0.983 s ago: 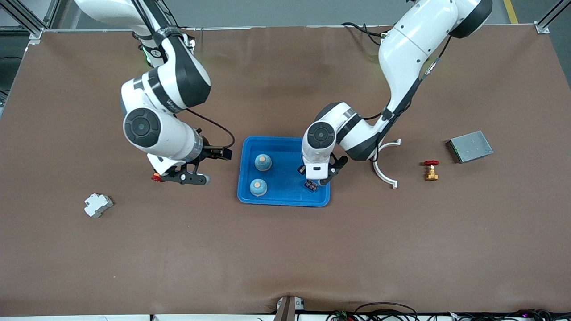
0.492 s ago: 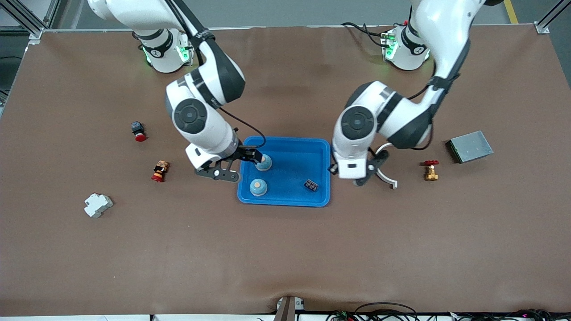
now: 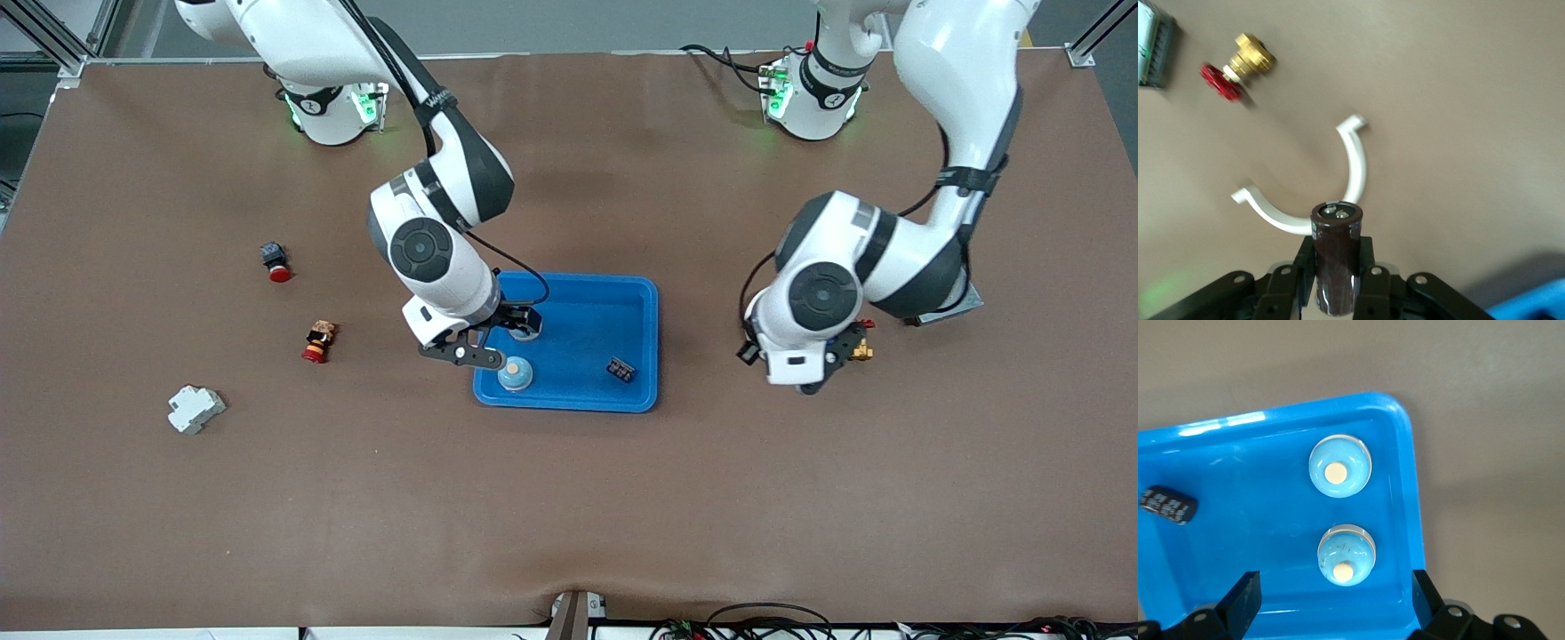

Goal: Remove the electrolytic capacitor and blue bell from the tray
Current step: 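Grasp a blue bell with the right gripper while the left gripper lifts the capacitor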

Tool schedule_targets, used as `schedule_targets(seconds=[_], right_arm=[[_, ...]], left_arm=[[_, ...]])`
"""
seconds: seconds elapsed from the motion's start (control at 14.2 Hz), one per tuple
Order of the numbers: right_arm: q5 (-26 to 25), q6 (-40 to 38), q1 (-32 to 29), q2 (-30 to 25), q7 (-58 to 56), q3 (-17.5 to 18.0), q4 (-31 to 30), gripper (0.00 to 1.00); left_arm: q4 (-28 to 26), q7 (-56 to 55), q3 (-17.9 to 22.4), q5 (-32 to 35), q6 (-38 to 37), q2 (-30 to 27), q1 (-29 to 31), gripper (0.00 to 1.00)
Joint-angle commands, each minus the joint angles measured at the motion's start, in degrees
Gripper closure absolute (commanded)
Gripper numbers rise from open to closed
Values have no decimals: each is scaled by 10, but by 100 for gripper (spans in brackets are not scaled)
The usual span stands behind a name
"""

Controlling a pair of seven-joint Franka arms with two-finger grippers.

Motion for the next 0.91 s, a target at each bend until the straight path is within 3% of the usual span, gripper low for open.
schedule_targets(seconds=[0.0,0.28,0.49,0.84], right_arm=[[-8,18,16,24,6,-5,3,0],[-12,35,28,49,7,-5,3,0],[-12,39,31,62,6,-5,-2,0],[-13,114,41,63,6,-5,-54,0]], left_arm=[[-75,78,-4,0,5,-58,59,100],[-82,88,-3,1,16,-35,102,100],[-123,88,-2,16,63,-25,132,100],[-124,42,-2,8,94,15,134,100]])
